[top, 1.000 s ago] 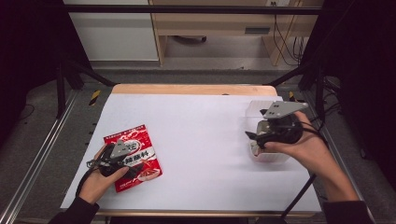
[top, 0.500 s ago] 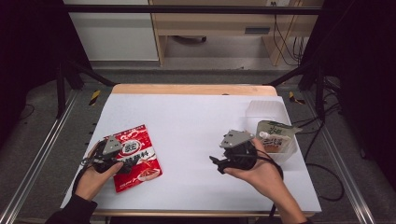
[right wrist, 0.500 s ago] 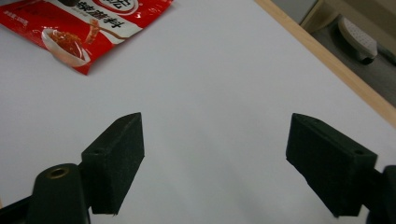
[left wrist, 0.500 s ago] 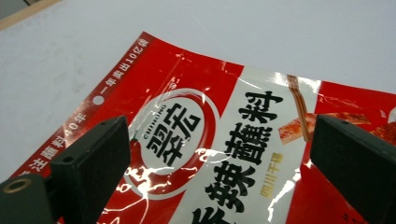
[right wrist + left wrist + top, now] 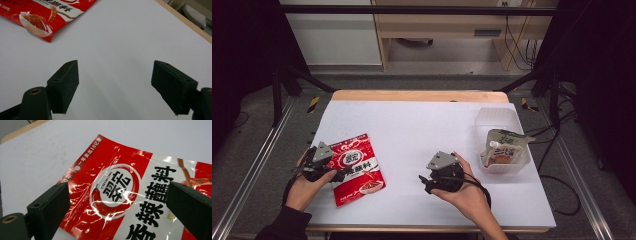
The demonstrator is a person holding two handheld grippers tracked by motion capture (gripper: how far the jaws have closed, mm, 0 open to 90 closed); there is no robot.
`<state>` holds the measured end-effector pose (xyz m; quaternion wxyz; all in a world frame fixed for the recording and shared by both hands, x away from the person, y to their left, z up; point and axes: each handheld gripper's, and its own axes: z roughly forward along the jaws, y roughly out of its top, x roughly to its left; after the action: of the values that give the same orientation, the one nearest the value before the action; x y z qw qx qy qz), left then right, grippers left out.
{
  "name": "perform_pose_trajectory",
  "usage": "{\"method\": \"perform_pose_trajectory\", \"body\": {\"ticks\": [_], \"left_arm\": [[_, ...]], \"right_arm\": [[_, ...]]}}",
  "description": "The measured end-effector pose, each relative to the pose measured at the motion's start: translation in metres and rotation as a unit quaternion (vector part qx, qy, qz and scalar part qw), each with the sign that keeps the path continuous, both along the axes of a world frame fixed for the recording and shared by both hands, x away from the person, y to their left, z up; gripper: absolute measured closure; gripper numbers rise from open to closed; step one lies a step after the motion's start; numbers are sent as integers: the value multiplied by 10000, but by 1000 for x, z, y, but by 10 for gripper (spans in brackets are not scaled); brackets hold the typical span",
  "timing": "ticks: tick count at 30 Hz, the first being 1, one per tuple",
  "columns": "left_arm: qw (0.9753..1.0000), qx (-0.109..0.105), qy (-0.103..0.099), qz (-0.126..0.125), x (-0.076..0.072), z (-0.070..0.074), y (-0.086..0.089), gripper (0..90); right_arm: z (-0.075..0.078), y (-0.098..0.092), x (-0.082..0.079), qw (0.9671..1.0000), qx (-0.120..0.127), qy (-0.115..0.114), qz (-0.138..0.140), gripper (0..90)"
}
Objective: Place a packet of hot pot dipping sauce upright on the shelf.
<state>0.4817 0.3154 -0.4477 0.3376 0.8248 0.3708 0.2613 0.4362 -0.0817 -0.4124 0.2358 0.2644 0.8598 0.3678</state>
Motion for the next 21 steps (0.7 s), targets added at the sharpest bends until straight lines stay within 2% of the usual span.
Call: {"method": "perform_pose_trajectory", "body": {"ticks": [4, 6, 9, 11, 18, 21], "left_arm": [[9998, -155, -31, 131, 4, 1, 7, 50], [9996, -144, -51, 224, 6, 1, 12, 52], [9993, -200, -67, 319, 7, 1, 18, 52], [9991, -210, -67, 359, 8, 1, 22, 52], [9987, -209, -41, 461, 15, -3, 30, 52], [9986, -87, -18, 525, 18, -5, 35, 53]], "right_arm": [[-10, -1, 1, 9999, -2, 67, -103, 226], [-14, -4, 3, 9998, 65, 57, -176, 228], [-20, -11, 6, 9992, 71, 28, -394, 229], [-24, -16, 7, 9985, 166, 84, -517, 229], [-31, -32, 2, 9961, 251, 98, -843, 217], [-33, -37, -1, 9956, 108, 22, -934, 215]]}}
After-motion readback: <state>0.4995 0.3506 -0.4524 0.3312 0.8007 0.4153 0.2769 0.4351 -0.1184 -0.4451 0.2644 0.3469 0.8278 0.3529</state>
